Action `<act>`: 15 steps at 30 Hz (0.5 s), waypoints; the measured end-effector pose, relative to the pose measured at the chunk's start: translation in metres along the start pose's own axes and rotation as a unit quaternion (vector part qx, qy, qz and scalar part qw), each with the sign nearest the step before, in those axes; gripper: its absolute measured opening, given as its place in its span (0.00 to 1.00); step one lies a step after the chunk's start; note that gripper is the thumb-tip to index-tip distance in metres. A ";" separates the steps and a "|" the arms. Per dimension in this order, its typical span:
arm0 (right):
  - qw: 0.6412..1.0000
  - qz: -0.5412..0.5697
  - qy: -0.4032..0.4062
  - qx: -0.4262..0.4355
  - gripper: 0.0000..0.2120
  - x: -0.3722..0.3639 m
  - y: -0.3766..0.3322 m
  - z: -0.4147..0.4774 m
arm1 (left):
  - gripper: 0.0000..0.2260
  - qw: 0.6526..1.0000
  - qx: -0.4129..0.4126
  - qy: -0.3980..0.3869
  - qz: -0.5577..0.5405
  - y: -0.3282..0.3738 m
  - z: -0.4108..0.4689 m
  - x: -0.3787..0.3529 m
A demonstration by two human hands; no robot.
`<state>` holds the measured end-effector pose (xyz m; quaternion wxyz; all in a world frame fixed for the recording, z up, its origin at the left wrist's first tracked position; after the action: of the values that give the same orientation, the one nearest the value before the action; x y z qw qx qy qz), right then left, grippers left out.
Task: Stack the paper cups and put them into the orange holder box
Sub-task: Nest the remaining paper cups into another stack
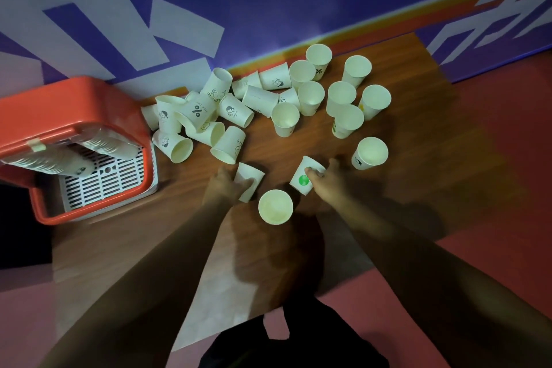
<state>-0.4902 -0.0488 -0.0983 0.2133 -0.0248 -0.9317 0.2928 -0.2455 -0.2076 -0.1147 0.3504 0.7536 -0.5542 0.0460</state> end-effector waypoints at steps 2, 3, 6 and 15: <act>0.999 -0.016 0.011 -0.026 0.38 0.000 -0.005 0.004 | 0.38 1.000 0.012 0.000 -0.015 -0.006 0.002 -0.005; 0.999 -0.036 0.018 -0.037 0.38 0.001 -0.007 0.005 | 0.38 1.000 0.011 0.002 -0.014 -0.008 0.002 -0.007; 0.994 -0.104 0.028 -0.035 0.33 0.002 -0.018 0.007 | 0.38 1.000 0.005 0.007 0.000 -0.014 0.001 -0.006; 0.993 0.089 0.010 0.075 0.37 0.007 -0.035 -0.008 | 0.28 0.977 -0.057 0.044 -0.198 -0.029 -0.039 0.019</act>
<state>-0.4905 -0.0724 -0.0705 0.1973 -0.0943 -0.8989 0.3798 -0.2001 -0.1964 -0.0904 0.4190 0.8247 -0.3793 -0.0226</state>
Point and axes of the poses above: each hand's wrist, its own z-axis towards the middle knuckle, its own x-axis out of the back of the hand, y = z × x, the point moved 9 cm from there along z, towards the middle knuckle, and after that the axes turned 15 degrees about -y, right-handed, at the moved point
